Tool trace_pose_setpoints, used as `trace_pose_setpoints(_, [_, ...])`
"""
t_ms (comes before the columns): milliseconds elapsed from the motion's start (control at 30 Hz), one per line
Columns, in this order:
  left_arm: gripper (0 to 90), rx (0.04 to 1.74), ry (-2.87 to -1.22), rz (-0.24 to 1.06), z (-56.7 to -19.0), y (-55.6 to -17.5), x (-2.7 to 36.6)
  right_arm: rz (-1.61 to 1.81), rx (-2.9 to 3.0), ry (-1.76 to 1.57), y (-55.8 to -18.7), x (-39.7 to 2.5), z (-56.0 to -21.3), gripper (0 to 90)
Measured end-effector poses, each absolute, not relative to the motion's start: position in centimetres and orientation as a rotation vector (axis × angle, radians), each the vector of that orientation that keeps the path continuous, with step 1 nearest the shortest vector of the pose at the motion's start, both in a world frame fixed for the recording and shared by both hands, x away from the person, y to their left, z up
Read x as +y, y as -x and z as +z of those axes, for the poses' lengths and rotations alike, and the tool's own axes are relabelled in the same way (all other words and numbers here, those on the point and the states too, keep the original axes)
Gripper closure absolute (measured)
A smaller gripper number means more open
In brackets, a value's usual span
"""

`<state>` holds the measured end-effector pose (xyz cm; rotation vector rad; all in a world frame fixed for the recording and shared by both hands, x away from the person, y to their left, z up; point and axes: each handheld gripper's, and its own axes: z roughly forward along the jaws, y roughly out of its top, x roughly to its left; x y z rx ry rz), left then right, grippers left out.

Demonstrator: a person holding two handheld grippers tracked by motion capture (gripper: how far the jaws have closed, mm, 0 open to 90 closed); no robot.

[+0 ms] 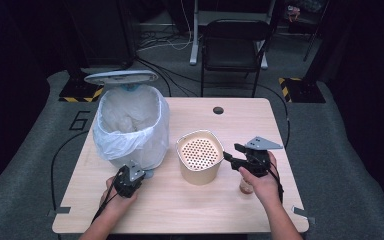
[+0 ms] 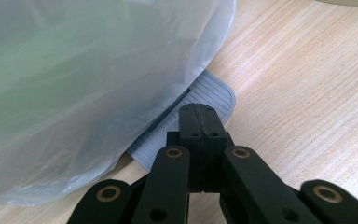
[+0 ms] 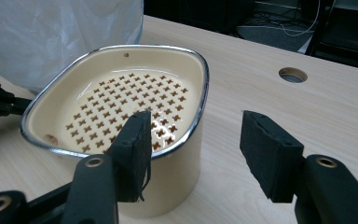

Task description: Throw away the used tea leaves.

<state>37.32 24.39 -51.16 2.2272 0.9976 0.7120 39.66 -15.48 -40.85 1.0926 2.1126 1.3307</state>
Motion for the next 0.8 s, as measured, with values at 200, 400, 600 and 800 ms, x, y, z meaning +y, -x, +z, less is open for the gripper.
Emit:
trace_pose_setpoints(200, [90.0,0.999,-2.227,0.706,-51.1,-37.3,24.4,1.301,2.141,-1.147,-41.3,-14.2,-41.3,53.3])
trace_pose_setpoints(400, [90.0,0.997,-2.221,0.713,-51.2,-37.3,24.4,1.264,2.187,-1.210,-42.3,-13.3,-42.1,60.7])
trace_pose_setpoints(600, [90.0,0.997,-2.229,0.718,-51.2,-37.3,24.4,1.273,2.199,-1.241,-42.4,-13.1,-42.5,65.1])
trace_pose_setpoints(800, [90.0,0.999,-2.223,0.717,-51.2,-37.3,24.3,1.260,2.225,-1.230,-41.8,-13.3,-42.3,66.1])
